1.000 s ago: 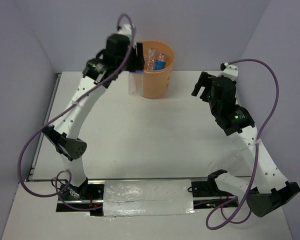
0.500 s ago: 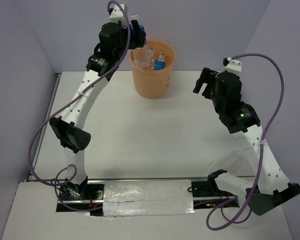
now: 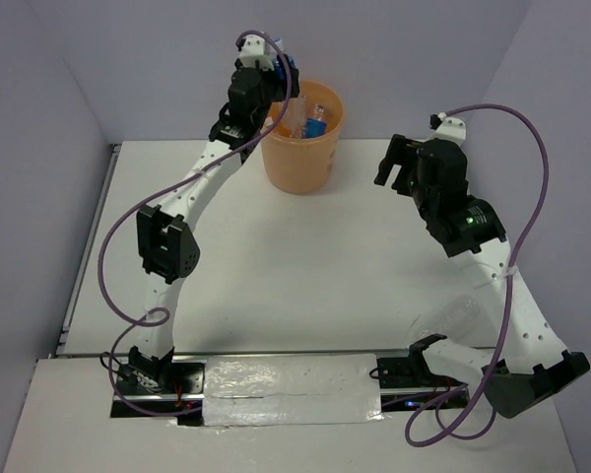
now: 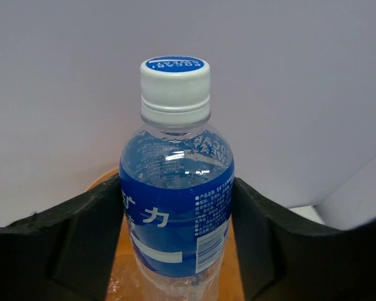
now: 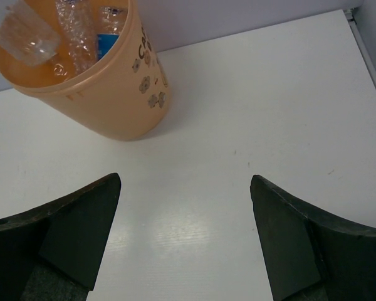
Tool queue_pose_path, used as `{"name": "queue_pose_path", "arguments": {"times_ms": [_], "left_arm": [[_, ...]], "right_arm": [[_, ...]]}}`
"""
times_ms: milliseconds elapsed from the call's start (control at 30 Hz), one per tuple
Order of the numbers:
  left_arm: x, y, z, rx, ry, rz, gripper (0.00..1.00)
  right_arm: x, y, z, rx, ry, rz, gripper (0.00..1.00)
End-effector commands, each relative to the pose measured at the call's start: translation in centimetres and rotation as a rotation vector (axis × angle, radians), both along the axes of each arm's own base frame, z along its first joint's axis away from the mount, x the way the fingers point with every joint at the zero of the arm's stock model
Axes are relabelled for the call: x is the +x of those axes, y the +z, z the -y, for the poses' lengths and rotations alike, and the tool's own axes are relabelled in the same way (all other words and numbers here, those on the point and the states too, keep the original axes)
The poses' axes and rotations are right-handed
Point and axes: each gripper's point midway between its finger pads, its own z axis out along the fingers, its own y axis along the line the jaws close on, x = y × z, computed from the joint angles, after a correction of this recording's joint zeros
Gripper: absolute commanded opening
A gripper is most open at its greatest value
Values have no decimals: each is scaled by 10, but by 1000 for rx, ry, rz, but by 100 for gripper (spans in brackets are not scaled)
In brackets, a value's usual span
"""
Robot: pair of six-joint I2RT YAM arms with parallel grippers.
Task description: Put the plastic bottles in the bin
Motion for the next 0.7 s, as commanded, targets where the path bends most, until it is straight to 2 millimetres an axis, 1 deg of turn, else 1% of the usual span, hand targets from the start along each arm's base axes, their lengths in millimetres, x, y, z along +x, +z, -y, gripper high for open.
{"name": "queue_pose_path", "arguments": {"times_ms": [0, 33, 67, 167, 200, 233, 267, 300, 333, 367, 400, 433, 467, 500, 533, 567, 600, 633, 667], "left_arm": [[18, -11, -4, -41, 28, 28, 81], [19, -19, -3, -41, 26, 8, 89], [20, -31, -3, -35, 28, -20, 99], [14, -37, -2, -24, 17, -60, 99], [6, -23, -2, -20, 8, -46, 99], [1, -20, -3, 3, 4, -55, 99], [-4, -13, -4, 11, 2, -55, 99], [-15, 5, -8, 10, 4, -38, 99], [-20, 6, -10, 25, 7, -57, 99], [-26, 11, -14, 29, 9, -60, 99], [-39, 31, -19, 24, 12, -41, 99], [-45, 29, -22, 39, 16, -63, 99], [-59, 38, -28, 49, 16, -77, 99], [-67, 41, -31, 51, 19, -85, 99], [-74, 37, -32, 59, 14, -109, 99], [-91, 44, -35, 67, 3, -127, 99], [-100, 43, -35, 73, -13, -146, 99], [-107, 31, -35, 92, -24, -185, 99], [-126, 41, -36, 94, -40, -185, 99]], "right_arm": [[0, 2, -1, 21, 1, 8, 91], [1, -1, -1, 20, -2, 3, 91], [0, -4, -1, 20, -1, -3, 91], [-1, -12, 0, 23, -6, -18, 91], [-2, -13, 0, 25, -7, -21, 91], [-2, -17, 0, 25, -6, -27, 91], [-3, -19, 0, 31, -11, -32, 91], [-3, -20, -1, 34, -10, -32, 91], [-3, -24, 0, 36, -12, -41, 91], [-4, -24, -1, 44, -12, -41, 91], [-5, -27, -2, 47, -9, -44, 91], [-4, -27, -3, 53, -9, -42, 91], [-5, -27, -2, 58, -11, -43, 91], [-5, -28, -3, 60, -12, -44, 91], [-6, -30, -1, 57, -22, -55, 91], [-7, -33, 1, 61, -38, -67, 91], [-8, -33, 8, 54, -73, -73, 91], [-14, -45, 14, 58, -119, -124, 91], [-18, -50, 21, 56, -158, -148, 91]]}}
